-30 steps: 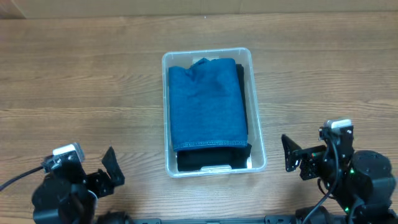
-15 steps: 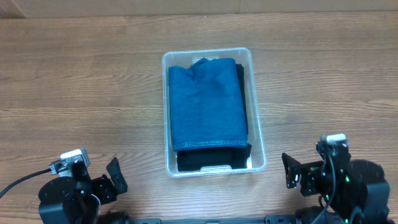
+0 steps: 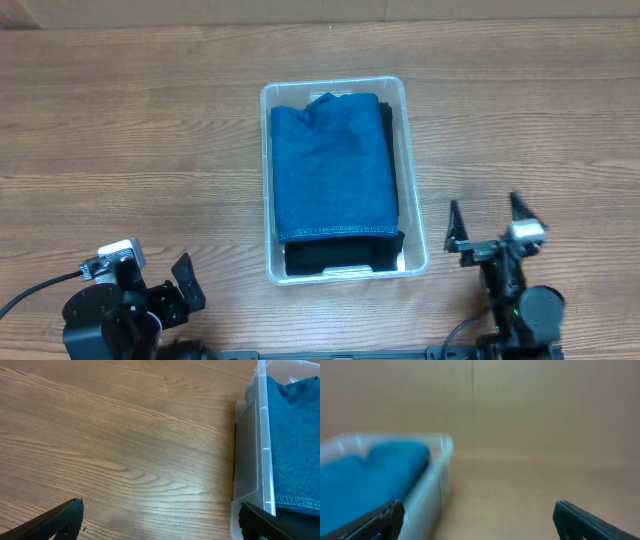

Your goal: Pack container

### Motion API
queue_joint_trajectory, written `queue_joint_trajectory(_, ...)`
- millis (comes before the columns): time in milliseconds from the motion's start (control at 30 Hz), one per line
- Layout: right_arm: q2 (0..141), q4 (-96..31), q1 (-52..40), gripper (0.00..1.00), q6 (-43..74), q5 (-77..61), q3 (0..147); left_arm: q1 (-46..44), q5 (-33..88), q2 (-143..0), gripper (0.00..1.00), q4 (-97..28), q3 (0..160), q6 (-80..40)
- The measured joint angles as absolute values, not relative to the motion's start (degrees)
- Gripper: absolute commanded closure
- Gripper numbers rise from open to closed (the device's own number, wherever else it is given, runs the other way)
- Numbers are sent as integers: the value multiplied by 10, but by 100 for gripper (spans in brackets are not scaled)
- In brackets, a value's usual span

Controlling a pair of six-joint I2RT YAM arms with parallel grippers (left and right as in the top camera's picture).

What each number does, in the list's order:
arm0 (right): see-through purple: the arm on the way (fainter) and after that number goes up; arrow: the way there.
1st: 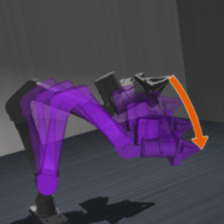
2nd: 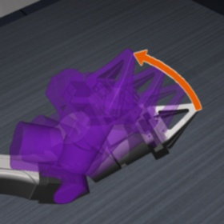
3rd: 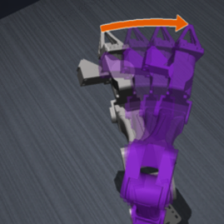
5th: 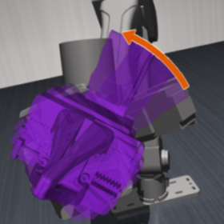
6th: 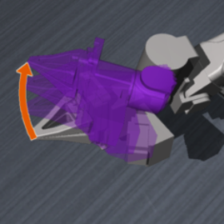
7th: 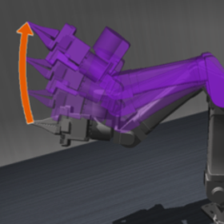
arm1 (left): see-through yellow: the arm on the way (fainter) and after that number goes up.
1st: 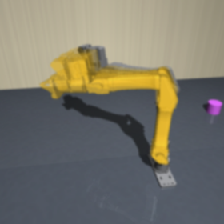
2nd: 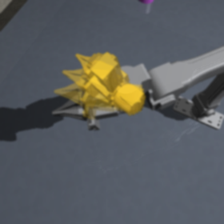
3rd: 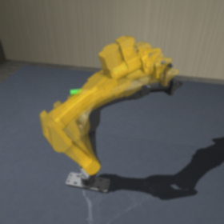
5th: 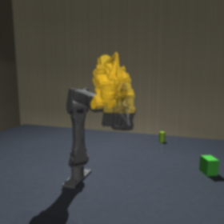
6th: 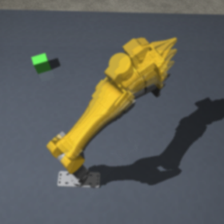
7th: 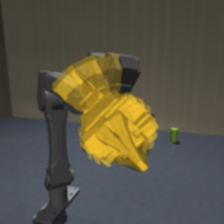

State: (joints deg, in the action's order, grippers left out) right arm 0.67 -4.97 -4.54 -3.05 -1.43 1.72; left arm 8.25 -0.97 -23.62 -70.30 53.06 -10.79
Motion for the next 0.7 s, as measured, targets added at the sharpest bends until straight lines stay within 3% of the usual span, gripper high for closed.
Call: queue_joint_trajectory(700,7,-52,-45,0,-30,-6,10,83,-8,-236,0,-703,530,-108)
